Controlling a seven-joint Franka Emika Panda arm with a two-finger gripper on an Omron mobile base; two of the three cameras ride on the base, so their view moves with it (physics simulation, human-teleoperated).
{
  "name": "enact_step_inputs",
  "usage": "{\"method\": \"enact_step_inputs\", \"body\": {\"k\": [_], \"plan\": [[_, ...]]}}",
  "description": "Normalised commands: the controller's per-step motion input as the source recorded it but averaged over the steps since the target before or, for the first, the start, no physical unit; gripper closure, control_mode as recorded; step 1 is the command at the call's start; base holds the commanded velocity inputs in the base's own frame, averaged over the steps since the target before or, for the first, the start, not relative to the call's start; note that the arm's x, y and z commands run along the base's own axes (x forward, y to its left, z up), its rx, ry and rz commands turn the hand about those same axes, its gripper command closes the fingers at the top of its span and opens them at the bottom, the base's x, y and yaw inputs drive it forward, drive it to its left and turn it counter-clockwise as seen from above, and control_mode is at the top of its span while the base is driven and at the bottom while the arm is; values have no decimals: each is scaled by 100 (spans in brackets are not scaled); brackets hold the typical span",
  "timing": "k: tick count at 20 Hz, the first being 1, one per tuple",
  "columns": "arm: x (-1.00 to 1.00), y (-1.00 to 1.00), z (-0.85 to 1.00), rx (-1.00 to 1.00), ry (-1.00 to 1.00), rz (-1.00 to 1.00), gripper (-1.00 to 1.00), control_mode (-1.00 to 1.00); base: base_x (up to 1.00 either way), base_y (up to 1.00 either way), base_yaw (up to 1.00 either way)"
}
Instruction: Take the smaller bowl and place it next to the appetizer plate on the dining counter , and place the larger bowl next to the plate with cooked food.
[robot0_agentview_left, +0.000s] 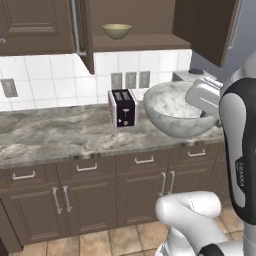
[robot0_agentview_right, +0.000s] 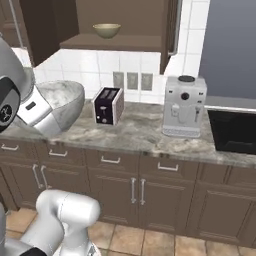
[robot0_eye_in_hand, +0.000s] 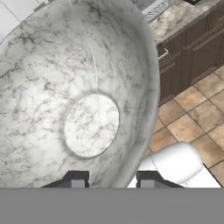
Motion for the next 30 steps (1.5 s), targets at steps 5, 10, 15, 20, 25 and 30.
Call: {"method": "enact_step_inputs", "body": {"k": [5, 10, 15, 20, 25, 30], "plan": [[0, 0, 0, 0, 0, 0, 100, 100, -30, 5, -30], [0, 0, 0, 0, 0, 0, 100, 100, -47, 22, -41], [0, 0, 0, 0, 0, 0, 100, 100, -90, 24, -45], [0, 0, 0, 0, 0, 0, 100, 100, -76, 3, -50], [0, 0, 0, 0, 0, 0, 100, 100, -46, -1, -51], [0, 0, 0, 0, 0, 0, 100, 100, -49, 0, -49]]}}
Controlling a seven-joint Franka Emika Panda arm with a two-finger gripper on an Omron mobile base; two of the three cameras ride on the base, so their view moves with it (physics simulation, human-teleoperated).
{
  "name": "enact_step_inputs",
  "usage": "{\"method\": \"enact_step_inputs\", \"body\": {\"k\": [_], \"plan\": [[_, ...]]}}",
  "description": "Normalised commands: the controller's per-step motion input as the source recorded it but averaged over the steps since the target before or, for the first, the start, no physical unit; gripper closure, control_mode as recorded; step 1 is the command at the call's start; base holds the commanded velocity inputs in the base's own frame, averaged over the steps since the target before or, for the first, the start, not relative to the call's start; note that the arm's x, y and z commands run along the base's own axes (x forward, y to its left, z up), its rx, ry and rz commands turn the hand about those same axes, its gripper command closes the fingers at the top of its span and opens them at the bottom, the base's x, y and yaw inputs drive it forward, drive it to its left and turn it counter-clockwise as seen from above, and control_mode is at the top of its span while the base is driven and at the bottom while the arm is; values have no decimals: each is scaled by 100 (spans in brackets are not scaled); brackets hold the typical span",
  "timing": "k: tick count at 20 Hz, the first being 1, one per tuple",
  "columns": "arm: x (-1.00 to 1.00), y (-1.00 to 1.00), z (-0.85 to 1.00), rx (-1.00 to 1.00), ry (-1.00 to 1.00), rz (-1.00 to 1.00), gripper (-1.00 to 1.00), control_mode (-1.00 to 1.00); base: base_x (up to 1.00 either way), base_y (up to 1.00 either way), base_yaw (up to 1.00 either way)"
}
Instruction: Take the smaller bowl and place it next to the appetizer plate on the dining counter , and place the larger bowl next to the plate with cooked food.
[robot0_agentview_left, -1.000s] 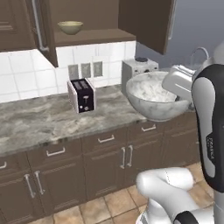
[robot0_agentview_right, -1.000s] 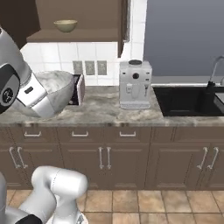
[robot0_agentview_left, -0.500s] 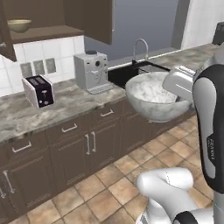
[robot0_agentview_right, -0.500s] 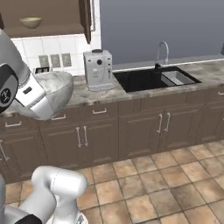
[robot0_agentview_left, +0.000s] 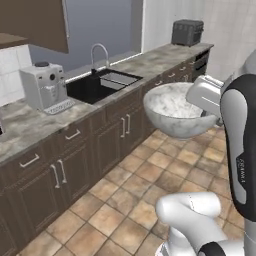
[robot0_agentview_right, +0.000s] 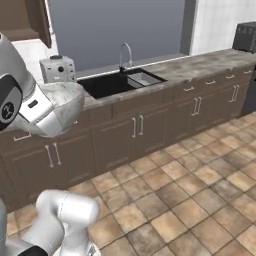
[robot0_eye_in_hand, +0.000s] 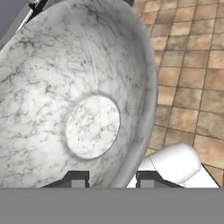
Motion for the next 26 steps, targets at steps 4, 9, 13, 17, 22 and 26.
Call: {"method": "enact_step_inputs", "body": {"k": [4, 9, 13, 17, 22, 26], "plan": [[0, 0, 0, 0, 0, 0, 100, 100, -37, -10, -43], [0, 0, 0, 0, 0, 0, 100, 100, -34, -43, -22], [0, 0, 0, 0, 0, 0, 100, 100, -39, -53, -15], [0, 0, 0, 0, 0, 0, 100, 100, -26, -27, -23], [0, 0, 0, 0, 0, 0, 100, 100, -27, -22, -23], [0, 0, 0, 0, 0, 0, 100, 100, -29, -37, -21]]}}
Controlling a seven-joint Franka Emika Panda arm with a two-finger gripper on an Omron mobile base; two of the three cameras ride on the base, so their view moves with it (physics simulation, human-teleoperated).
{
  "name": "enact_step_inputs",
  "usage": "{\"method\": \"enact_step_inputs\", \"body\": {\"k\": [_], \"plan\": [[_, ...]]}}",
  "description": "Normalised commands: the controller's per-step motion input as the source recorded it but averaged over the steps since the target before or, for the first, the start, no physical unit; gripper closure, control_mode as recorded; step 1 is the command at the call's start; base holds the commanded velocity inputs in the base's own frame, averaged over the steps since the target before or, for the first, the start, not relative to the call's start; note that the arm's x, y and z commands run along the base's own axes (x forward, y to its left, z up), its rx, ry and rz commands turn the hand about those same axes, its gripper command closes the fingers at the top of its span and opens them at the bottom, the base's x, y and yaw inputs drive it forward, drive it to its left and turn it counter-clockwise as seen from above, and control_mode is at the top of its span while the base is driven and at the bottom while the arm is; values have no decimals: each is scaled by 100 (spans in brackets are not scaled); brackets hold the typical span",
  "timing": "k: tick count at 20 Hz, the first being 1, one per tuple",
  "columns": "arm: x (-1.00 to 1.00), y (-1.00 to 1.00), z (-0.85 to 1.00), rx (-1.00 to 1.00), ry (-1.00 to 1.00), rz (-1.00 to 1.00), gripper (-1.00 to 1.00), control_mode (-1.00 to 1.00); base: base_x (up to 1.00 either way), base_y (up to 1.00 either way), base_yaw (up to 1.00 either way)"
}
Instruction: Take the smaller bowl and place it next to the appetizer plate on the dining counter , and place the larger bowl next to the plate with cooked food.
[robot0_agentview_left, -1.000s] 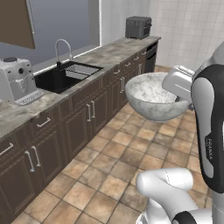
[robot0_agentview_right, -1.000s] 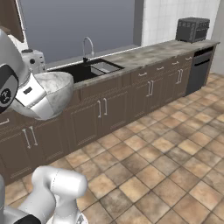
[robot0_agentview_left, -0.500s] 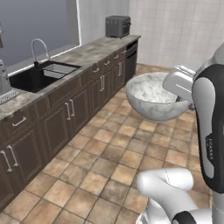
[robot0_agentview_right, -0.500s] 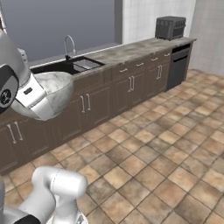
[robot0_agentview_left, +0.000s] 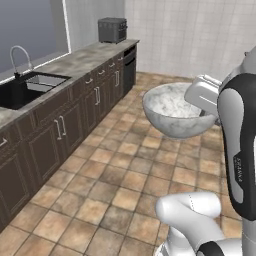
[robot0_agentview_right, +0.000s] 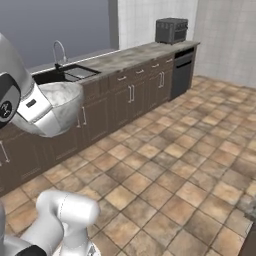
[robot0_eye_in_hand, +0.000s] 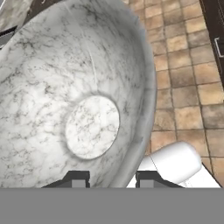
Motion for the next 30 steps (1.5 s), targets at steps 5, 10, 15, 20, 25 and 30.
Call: {"method": "enact_step_inputs", "body": {"k": [5, 10, 15, 20, 25, 30], "plan": [[0, 0, 0, 0, 0, 0, 100, 100, -25, -51, -20], [0, 0, 0, 0, 0, 0, 100, 100, -26, -56, -21], [0, 0, 0, 0, 0, 0, 100, 100, -31, -61, -20], [0, 0, 0, 0, 0, 0, 100, 100, -30, -65, -17], [0, 0, 0, 0, 0, 0, 100, 100, -35, -66, -13], [0, 0, 0, 0, 0, 0, 100, 100, -32, -77, -12]]}}
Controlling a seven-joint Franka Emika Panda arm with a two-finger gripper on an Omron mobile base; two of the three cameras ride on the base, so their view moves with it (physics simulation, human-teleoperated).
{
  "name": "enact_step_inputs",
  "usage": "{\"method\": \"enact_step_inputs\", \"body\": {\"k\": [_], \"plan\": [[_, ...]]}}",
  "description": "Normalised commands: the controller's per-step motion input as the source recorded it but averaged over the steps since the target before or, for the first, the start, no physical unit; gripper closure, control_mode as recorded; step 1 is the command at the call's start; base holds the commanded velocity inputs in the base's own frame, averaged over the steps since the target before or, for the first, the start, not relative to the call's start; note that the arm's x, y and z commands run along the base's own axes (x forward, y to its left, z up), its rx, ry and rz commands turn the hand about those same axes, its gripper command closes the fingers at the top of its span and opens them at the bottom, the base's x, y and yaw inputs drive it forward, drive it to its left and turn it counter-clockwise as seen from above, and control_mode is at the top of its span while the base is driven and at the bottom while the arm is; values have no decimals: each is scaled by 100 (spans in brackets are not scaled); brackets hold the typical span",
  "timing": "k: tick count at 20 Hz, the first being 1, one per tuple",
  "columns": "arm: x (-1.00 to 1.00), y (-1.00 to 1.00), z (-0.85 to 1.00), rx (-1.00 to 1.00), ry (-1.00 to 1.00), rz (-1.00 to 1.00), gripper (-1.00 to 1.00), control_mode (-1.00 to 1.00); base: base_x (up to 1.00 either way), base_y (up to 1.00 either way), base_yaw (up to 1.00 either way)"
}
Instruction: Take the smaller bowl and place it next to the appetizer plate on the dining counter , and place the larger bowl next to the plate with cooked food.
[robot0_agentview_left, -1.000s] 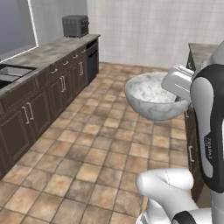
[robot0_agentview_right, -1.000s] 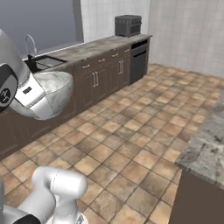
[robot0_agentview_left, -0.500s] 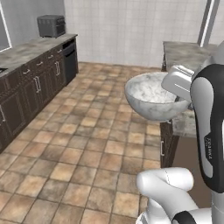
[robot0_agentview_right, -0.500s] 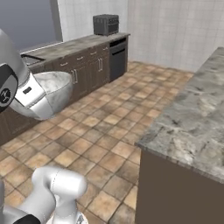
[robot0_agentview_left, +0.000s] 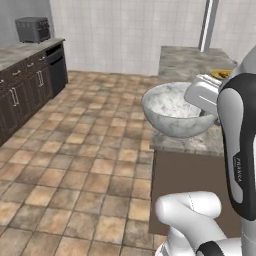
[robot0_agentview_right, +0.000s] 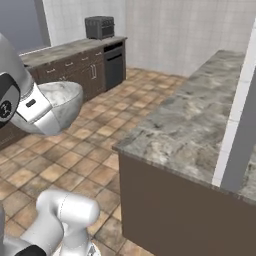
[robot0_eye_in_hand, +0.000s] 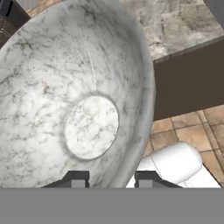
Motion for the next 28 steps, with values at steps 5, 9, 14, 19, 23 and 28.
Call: {"method": "enact_step_inputs", "body": {"k": [5, 9, 14, 19, 23, 28], "plan": [[0, 0, 0, 0, 0, 0, 100, 100, -33, -82, -11], [0, 0, 0, 0, 0, 0, 100, 100, -32, -86, -11], [0, 0, 0, 0, 0, 0, 100, 100, -29, -98, -10], [0, 0, 0, 0, 0, 0, 100, 100, -32, -100, -9], [0, 0, 0, 0, 0, 0, 100, 100, -26, -100, -10], [0, 0, 0, 0, 0, 0, 100, 100, -8, -100, -9]]}}
